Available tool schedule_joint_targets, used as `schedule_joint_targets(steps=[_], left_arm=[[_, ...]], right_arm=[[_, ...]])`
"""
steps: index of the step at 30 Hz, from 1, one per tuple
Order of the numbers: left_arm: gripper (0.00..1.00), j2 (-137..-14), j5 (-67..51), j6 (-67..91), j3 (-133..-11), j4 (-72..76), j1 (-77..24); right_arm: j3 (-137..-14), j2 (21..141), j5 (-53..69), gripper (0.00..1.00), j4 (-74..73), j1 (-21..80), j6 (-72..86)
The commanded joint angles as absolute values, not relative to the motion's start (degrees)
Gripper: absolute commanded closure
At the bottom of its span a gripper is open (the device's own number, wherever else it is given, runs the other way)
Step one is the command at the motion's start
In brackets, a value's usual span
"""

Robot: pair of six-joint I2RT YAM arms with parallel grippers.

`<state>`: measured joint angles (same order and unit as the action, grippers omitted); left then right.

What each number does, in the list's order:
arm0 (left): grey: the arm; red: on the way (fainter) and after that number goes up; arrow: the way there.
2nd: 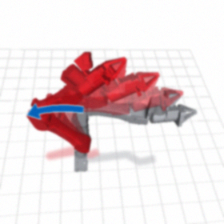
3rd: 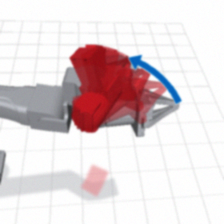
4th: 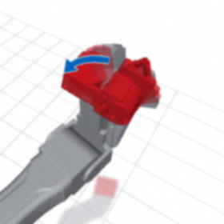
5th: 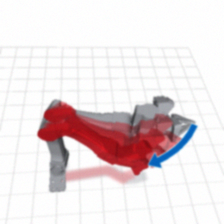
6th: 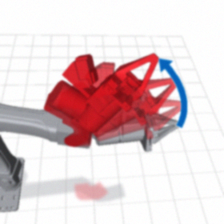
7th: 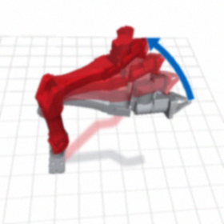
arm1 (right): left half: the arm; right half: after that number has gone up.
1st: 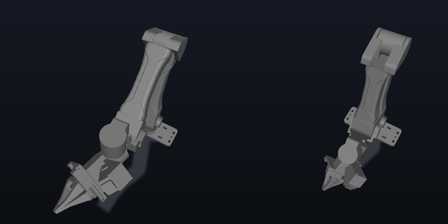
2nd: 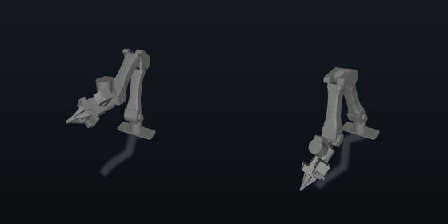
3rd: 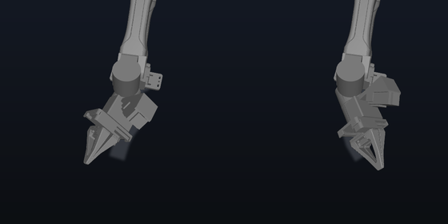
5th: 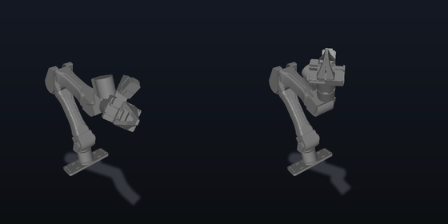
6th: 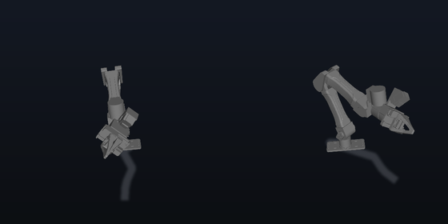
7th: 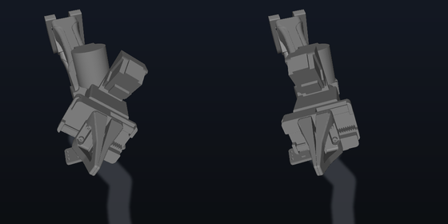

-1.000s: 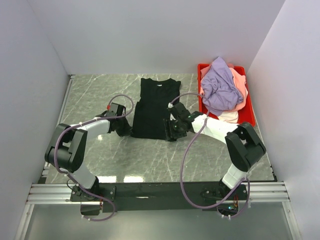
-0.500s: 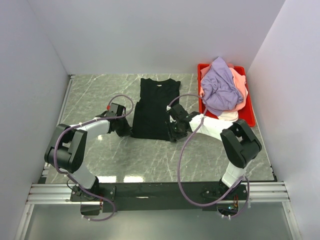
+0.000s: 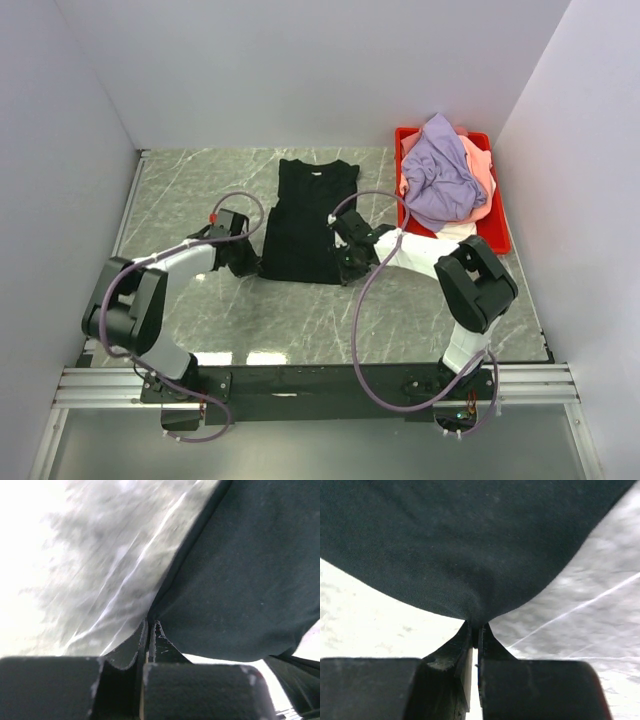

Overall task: Fold and stack the t-shirts
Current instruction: Fold the tshirt

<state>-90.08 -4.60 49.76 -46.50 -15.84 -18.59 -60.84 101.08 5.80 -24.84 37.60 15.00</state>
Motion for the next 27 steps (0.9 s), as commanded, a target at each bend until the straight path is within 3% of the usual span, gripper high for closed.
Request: schedule_joint_targets(steps=[1,16,21,27], left_arm=[[0.99,-84.65,-2.73,51.50,-44.30,-18.54,-18.72],[0.99,-50.66,3.34,56.69,-37.35,-34.53,-18.72],[0.99,-43.34,4.65,57.57,-38.49,-37.96,-18.72],[0.99,-40.08,6.50,57.74,-41.22,-39.73,-18.72]], right_arm=[[-59.94,98.35,8.52,0.99,-27.51,40.25,14.85],[-57.92,81.75,29.78,1.00,-41.21,45.87,12.04],[-58.45,76.91,40.67,1.00,-40.52,48.07,12.74],[-58.53,74.27,44.56,1.00,-39.90,48.34,14.85]])
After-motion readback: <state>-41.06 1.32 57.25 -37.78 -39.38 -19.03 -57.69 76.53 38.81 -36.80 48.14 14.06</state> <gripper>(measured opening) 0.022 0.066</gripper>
